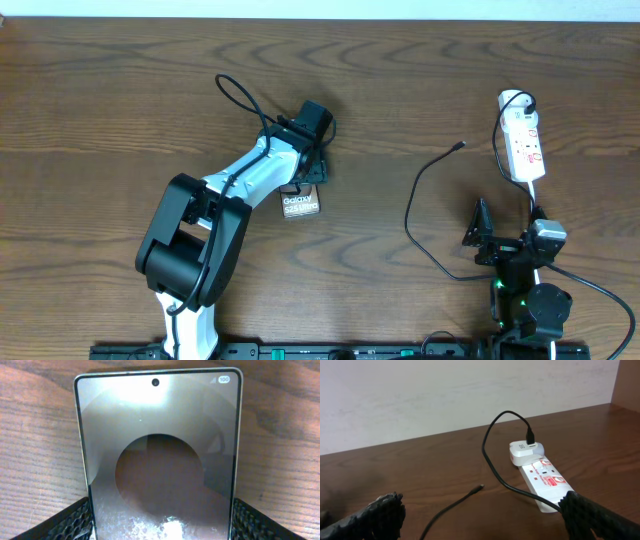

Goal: Plug charger to phone and switch on socket
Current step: 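Lift the phone upright with the left gripper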

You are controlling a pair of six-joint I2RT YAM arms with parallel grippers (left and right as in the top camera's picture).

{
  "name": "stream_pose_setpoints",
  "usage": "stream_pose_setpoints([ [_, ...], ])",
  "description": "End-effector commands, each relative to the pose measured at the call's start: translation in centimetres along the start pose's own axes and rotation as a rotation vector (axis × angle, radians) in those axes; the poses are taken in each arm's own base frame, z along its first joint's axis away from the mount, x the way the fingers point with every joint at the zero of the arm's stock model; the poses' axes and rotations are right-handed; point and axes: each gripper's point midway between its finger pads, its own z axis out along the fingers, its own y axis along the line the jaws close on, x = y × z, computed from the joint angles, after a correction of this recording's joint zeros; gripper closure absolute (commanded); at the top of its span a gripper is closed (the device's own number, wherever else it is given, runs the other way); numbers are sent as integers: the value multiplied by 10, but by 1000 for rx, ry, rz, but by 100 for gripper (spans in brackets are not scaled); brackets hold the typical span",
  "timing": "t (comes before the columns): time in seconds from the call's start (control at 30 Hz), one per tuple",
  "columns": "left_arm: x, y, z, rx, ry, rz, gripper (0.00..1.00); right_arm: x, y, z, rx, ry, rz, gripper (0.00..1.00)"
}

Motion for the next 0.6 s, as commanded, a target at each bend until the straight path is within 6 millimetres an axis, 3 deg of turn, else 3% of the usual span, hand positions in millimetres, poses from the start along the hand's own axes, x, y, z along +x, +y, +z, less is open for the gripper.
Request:
stream_pose_setpoints([
  [0.0,60,27,39,-93,212,22,13,1,3,0,-16,2,-8,1],
  [0.33,70,34,36,-121,254,26,1,1,3,0,-16,2,-8,1],
  [0.57,76,38,34,-135,282,28,2,1,3,0,-16,2,-7,1],
])
